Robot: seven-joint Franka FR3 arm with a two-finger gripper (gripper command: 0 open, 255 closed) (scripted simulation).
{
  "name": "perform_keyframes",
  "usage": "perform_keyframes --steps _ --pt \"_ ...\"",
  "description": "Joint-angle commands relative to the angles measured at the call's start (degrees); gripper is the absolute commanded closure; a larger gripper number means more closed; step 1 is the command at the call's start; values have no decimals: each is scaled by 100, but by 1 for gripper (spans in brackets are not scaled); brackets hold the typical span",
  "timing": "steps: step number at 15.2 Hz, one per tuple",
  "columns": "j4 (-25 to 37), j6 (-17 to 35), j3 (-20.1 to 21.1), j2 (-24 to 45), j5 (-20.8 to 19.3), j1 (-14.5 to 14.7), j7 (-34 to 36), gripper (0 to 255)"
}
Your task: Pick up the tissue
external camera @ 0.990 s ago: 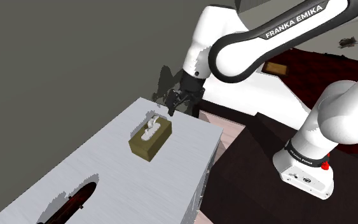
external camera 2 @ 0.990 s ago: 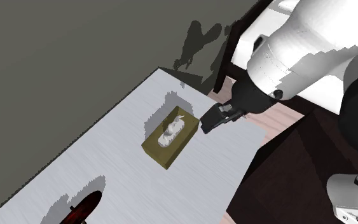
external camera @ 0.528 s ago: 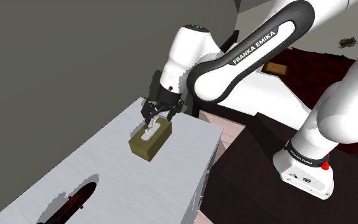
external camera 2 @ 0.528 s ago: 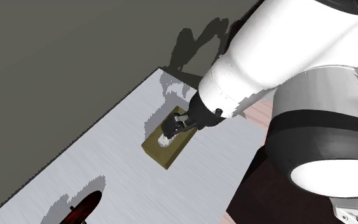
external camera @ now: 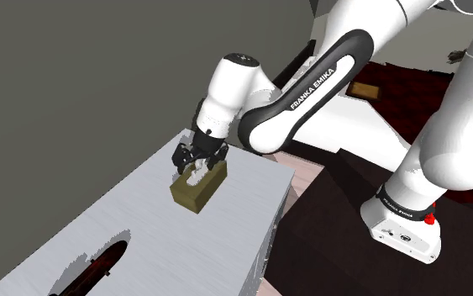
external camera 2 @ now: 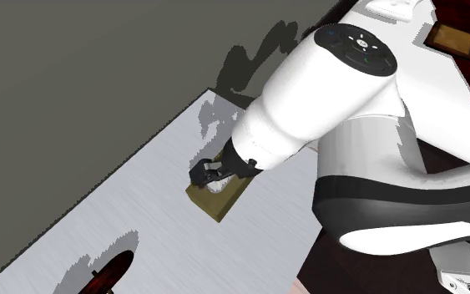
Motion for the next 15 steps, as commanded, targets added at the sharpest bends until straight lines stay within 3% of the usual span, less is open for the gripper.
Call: perform_keyframes --steps 1,4,5,15 --pt "-17 156 -82 153 -187 68 129 0" --pt "-35 269 -155 258 -312 126 214 0" --pt "-27 267 -160 264 -321 133 224 255" --pt "-24 198 -106 192 -233 87 161 255"
